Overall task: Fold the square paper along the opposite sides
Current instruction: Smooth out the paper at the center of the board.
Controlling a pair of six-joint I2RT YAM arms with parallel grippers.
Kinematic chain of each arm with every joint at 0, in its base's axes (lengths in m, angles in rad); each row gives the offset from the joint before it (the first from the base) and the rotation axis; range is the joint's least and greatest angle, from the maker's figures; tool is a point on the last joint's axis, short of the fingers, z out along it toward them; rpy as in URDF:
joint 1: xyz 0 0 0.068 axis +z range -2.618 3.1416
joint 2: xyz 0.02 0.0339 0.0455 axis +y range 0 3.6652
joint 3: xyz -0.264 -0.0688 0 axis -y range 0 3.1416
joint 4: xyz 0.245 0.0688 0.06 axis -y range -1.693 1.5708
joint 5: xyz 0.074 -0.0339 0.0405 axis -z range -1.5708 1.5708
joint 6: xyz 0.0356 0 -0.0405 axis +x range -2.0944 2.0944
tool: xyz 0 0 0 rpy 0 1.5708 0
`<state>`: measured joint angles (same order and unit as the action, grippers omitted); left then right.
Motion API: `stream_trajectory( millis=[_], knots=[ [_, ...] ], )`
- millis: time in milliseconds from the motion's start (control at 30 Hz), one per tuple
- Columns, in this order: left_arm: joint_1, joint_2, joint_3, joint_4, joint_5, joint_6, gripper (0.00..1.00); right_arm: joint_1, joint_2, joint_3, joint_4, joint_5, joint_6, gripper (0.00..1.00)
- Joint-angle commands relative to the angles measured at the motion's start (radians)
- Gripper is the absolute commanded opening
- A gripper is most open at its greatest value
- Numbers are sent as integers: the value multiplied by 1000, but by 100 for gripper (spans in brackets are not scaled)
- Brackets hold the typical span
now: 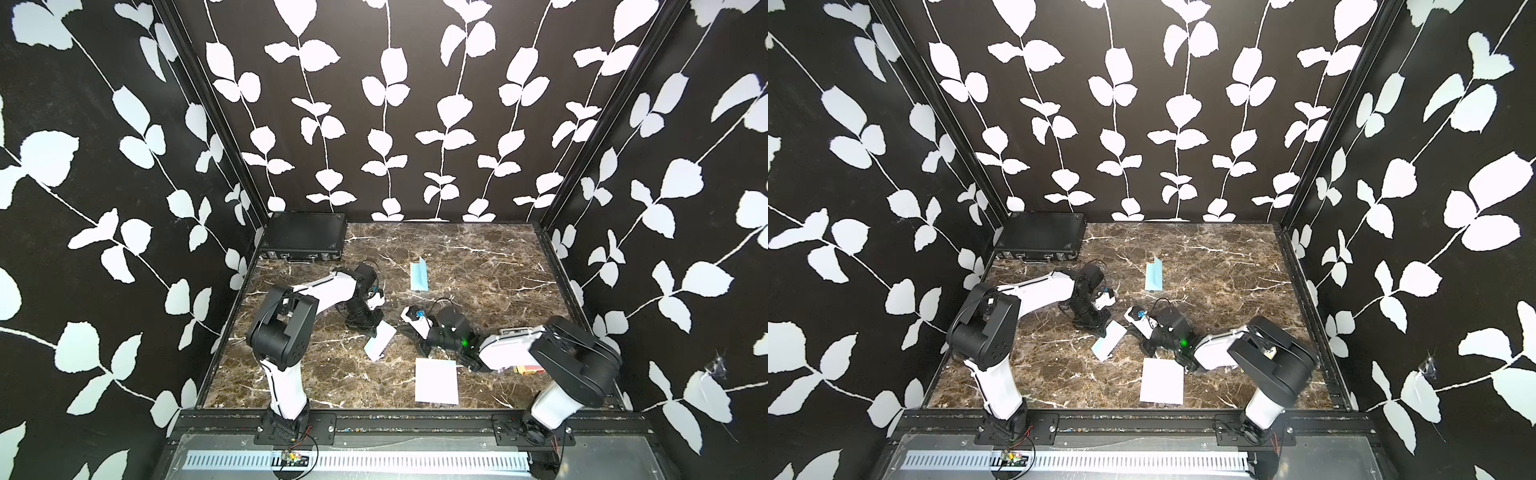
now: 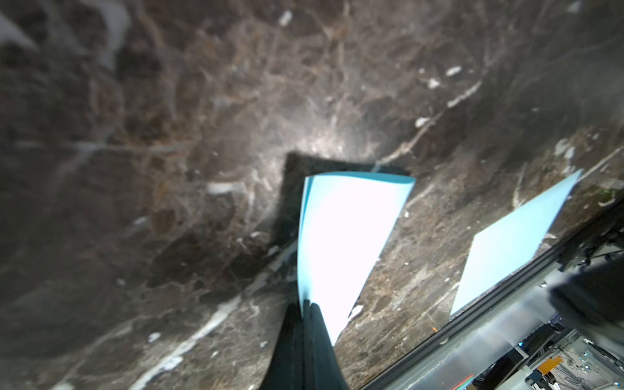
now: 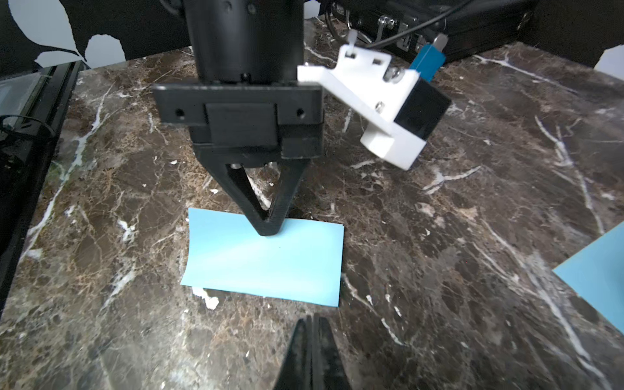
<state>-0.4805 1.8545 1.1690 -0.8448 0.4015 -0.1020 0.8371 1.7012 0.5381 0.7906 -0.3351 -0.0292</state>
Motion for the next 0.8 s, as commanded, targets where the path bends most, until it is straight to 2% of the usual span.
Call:
stream_trajectory(
  millis=[0, 233, 600, 767],
  knots=[
    [28, 9, 20, -43, -23, 27, 0, 9, 75, 62, 118, 12, 34, 7],
    [54, 6, 18, -25, -10, 18, 0, 77, 244, 174, 156, 130, -25, 9],
    [59, 26, 26, -20, 6, 10, 0, 142, 300, 279, 62, 146, -81, 9],
    [66, 27, 28, -12, 16, -3, 0, 153, 321, 278, 26, 166, -92, 9]
  ],
)
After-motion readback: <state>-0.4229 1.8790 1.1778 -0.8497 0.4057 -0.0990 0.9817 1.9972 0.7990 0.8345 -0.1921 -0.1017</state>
